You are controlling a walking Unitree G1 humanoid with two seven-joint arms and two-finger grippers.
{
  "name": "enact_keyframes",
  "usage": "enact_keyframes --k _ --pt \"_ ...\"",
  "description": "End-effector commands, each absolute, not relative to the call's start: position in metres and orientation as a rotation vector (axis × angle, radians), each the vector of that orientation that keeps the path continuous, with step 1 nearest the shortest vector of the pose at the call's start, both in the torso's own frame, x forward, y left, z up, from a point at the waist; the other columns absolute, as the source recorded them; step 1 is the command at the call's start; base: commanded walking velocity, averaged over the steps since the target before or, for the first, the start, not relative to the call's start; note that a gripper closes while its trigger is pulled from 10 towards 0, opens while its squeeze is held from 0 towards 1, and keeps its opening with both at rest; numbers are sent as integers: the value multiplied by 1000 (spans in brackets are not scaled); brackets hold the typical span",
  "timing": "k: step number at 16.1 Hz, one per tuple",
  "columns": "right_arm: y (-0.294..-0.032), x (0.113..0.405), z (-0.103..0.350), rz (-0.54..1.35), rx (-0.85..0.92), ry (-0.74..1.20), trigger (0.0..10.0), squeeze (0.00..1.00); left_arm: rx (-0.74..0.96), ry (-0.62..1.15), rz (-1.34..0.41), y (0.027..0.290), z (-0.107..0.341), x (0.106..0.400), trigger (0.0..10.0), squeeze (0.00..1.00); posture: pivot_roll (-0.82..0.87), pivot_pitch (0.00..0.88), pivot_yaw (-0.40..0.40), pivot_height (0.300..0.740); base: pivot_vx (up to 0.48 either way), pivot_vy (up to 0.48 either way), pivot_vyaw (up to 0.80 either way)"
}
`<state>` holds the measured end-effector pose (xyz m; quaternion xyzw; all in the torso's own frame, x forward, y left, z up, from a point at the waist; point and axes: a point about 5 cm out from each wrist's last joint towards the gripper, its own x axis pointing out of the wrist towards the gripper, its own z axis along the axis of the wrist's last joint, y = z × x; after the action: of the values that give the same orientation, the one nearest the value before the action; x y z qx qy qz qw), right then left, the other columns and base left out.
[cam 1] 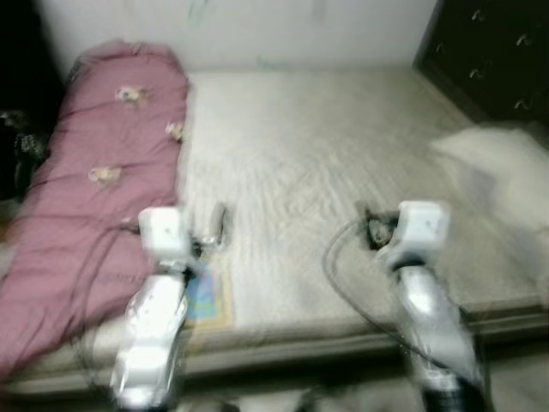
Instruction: Clean up the room
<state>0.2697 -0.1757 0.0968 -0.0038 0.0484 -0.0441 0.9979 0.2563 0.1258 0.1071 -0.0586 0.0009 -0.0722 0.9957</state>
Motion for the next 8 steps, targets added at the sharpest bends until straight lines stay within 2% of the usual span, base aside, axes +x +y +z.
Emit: enact_keyframes --k 1,6,7,8 --pt "-169 272 102 -76 -1 77 10000 0 -86 -8 -128 134 109 256 10000 0 24 27 -5 740 0 480 0" --pt "-169 271 101 -76 -3 79 10000 0 -65 -6 -116 135 109 256 10000 0 22 27 -1 740 0 480 0" --pt "-169 271 101 -76 -3 80 10000 0 -55 -10 -108 136 109 256 10000 0 23 26 -1 740 0 319 0" --pt "-169 271 101 -77 -4 80 10000 0 -24 -18 -108 136 110 256 10000 0 23 26 0 740 0 0 0"
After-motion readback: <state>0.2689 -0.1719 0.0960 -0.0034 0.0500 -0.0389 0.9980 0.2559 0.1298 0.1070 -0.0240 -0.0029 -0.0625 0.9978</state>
